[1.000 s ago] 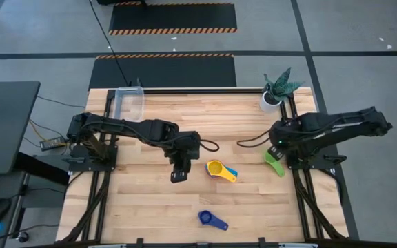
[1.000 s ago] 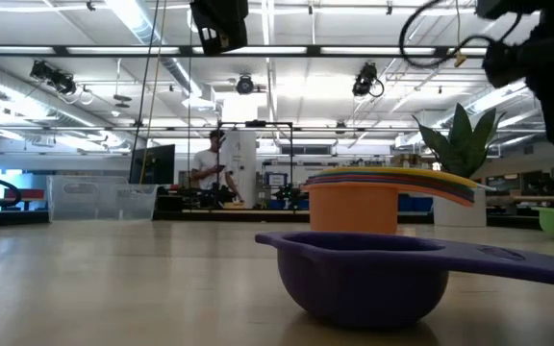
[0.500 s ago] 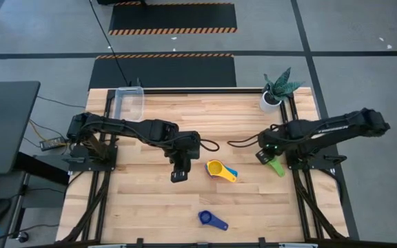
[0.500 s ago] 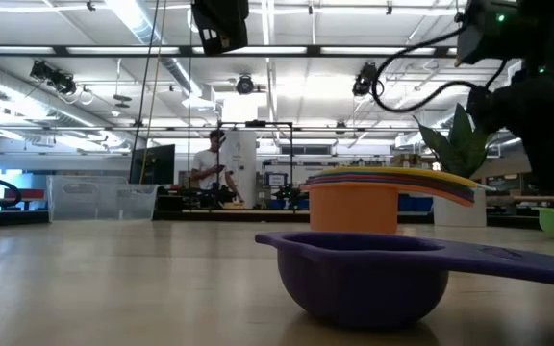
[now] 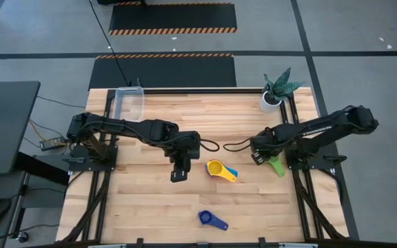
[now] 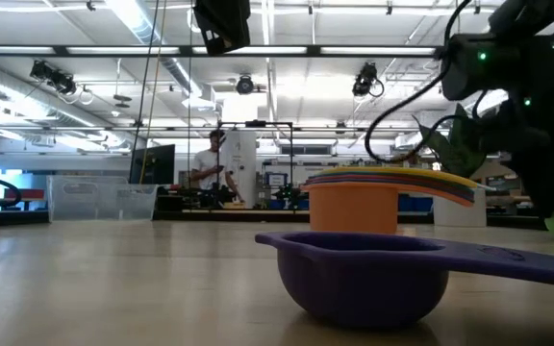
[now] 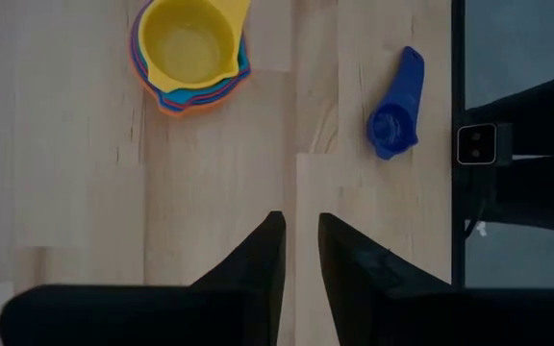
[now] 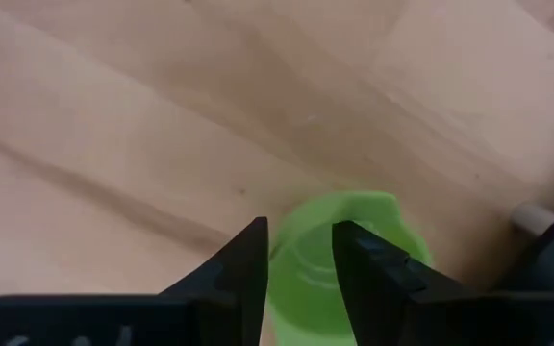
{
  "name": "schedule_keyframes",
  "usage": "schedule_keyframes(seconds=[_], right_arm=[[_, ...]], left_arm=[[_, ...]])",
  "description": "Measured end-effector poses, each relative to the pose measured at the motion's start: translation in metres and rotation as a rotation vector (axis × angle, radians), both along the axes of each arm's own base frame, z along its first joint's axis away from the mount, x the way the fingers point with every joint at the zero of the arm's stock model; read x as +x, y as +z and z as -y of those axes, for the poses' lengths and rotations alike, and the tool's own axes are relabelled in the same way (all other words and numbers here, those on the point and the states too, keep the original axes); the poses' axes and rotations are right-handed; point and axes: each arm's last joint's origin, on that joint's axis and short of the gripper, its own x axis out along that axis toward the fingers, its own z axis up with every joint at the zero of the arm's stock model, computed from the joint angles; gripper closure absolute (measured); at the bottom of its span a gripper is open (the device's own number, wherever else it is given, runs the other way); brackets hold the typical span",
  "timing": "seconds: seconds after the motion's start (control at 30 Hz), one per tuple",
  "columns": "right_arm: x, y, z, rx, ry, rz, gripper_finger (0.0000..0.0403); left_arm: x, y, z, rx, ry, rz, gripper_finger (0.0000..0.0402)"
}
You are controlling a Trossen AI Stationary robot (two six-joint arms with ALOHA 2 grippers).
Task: Nest measuring cups in basket
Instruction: Stack the green measuring cup on top of the yellow measuring cup
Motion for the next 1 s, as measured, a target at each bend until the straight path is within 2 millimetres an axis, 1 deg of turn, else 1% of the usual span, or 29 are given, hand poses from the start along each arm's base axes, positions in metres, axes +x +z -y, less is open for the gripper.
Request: schedule_keyframes(seconds=[0.1, 0.17, 0.27, 0.43, 0.6, 0.67, 0.77, 0.83, 1.0], right_arm=[[0.003, -0.006, 0.001, -0.021, 0.001, -0.042, 0.0283], [0.004, -0.01, 0.001, -0.022, 0.001, -0.063, 0.0293], [0.007, -0.015, 0.0, -0.021, 0.002, -0.083, 0.0322], [0.012, -0.02, 0.001, -0.025, 0.026, -0.085, 0.0386], [0.014, -0.016, 0.0, -0.013, 0.109, -0.07, 0.0392], [0.018, -0.008, 0.0, -0.002, 0.145, -0.058, 0.0393], [0.03, 0.009, -0.002, 0.037, 0.184, -0.023, 0.0393], [0.041, 0.026, -0.005, 0.042, 0.21, 0.029, 0.0393], [0.075, 0.068, -0.017, 0.059, 0.273, 0.142, 0.0393]], left_arm=[[0.0, 0.0, 0.0, 0.0, 0.0, 0.0, 0.0331], [0.0, 0.0, 0.0, 0.0, 0.0, 0.0, 0.0331], [0.0, 0.0, 0.0, 0.0, 0.0, -0.001, 0.0331], [-0.001, 0.0, 0.0, 0.0, 0.0, -0.008, 0.0331], [-0.003, 0.0, 0.0, 0.003, 0.0, -0.027, 0.0331], [-0.007, 0.002, -0.001, 0.009, 0.003, -0.038, 0.0331], [-0.018, 0.008, -0.003, 0.041, 0.025, -0.08, 0.0331], [-0.026, 0.011, -0.005, 0.076, 0.044, -0.11, 0.0331], [-0.048, 0.028, -0.011, 0.162, 0.118, -0.119, 0.0331]])
